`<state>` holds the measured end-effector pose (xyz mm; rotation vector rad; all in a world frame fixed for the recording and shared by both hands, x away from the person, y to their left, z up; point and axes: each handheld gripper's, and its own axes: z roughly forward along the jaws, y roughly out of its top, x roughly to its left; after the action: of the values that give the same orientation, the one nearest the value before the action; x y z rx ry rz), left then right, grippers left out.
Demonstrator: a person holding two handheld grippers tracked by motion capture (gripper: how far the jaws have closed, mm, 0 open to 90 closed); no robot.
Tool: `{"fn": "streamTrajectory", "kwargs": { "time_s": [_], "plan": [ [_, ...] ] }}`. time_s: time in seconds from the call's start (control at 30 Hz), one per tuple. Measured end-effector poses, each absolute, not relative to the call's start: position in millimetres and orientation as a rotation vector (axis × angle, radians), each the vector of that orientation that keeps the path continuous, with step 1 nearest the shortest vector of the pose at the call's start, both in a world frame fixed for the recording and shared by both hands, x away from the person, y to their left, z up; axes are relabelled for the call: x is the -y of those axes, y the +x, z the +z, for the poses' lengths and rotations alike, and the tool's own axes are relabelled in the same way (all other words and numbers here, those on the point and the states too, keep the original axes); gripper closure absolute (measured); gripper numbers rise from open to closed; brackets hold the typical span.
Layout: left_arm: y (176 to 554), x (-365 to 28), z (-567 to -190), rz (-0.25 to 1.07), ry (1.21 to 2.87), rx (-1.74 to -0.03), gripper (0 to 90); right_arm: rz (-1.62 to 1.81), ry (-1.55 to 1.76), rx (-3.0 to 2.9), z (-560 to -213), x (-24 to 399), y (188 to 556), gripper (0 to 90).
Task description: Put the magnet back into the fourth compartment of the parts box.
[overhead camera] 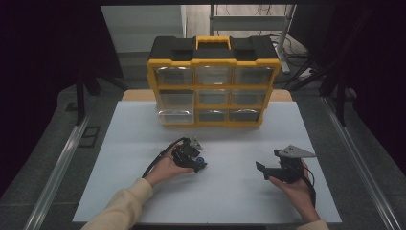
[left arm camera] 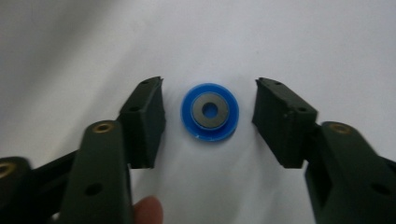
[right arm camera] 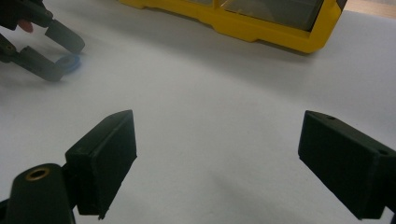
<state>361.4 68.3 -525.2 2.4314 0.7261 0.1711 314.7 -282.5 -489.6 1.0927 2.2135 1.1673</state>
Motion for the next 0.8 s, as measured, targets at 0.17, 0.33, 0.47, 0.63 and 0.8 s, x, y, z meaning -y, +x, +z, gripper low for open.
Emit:
{"fn": "streamTrajectory", "kwargs": {
  "time_s": [0.17,0.33,0.47,0.63,0.8],
  "plan": [
    [360,-70,-525,0.166,2.425,-0.724,62.2,1.170,1.096,-2.209,-489,283,315,11.9],
    [360,-71,-525,0.162,2.418,-0.722,62.7,1.170,1.093,-2.209,-489,283,315,11.9],
    [360,-72,-524,0.150,2.422,-0.719,62.7,1.172,1.096,-2.206,-489,284,315,11.9],
    [357,-76,-518,0.133,2.390,-0.714,62.7,1.173,1.097,-2.206,-489,283,315,11.9],
    [354,-82,-513,0.131,2.368,-0.712,62.7,1.174,1.097,-2.200,-488,284,314,11.9]
  ]
}}
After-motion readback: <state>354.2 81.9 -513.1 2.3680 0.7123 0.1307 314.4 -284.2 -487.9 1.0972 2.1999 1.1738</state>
